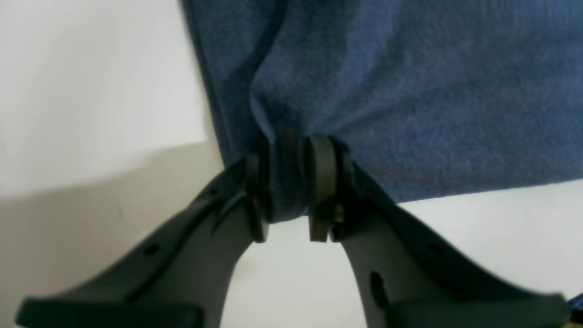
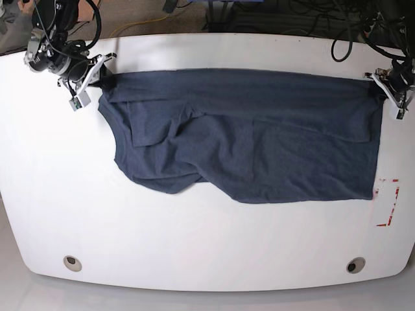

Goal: Fold the T-shirt properly
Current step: 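Slide both grippers along the shirt edge, smoothing it flat, then release the right gripper and move it to the shirt's hem corner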

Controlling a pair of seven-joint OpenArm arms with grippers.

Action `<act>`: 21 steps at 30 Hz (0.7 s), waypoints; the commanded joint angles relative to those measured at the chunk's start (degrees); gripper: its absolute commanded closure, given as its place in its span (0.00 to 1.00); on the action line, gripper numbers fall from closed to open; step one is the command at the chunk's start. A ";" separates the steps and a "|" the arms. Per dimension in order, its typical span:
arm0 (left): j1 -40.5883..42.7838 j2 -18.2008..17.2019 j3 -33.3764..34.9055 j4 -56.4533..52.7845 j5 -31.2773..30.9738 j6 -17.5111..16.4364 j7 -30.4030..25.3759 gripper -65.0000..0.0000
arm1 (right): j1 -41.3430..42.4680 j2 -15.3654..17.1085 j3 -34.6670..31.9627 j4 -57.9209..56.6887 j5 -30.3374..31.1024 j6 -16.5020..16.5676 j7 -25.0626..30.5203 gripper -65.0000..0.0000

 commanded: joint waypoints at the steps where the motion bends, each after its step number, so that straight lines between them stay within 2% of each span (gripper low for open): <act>1: 1.63 -0.81 -0.24 0.25 2.79 0.21 2.68 0.83 | -1.80 1.02 1.38 2.32 -0.45 -0.10 0.55 1.00; 5: 3.92 -0.55 0.02 2.97 2.79 0.21 2.68 0.83 | -4.97 1.02 3.22 3.37 -0.45 -0.10 0.64 1.00; 9: 6.38 1.21 0.11 7.63 2.79 0.21 2.68 0.80 | -6.02 1.02 4.28 3.37 -0.45 -0.10 0.64 0.99; 11: 7.17 1.21 0.20 10.44 2.79 0.21 2.77 0.72 | -6.02 1.02 5.16 3.37 -0.45 -0.10 0.64 0.85; 14: 7.52 1.39 0.46 14.14 2.79 0.21 2.94 0.53 | -5.76 1.02 6.47 3.63 -0.45 -0.10 0.64 0.58; 17: 7.52 1.39 0.81 16.51 2.79 0.21 2.94 0.39 | -4.97 1.02 6.91 5.83 -0.45 -0.10 0.55 0.36; 19: 7.52 1.39 0.81 18.18 2.79 0.21 2.94 0.37 | -4.53 1.02 7.53 7.59 -0.45 -0.10 0.55 0.27; 21: 7.52 1.21 0.81 19.94 2.79 0.21 2.94 0.37 | -4.18 1.02 8.23 8.73 -0.63 -0.10 0.55 0.25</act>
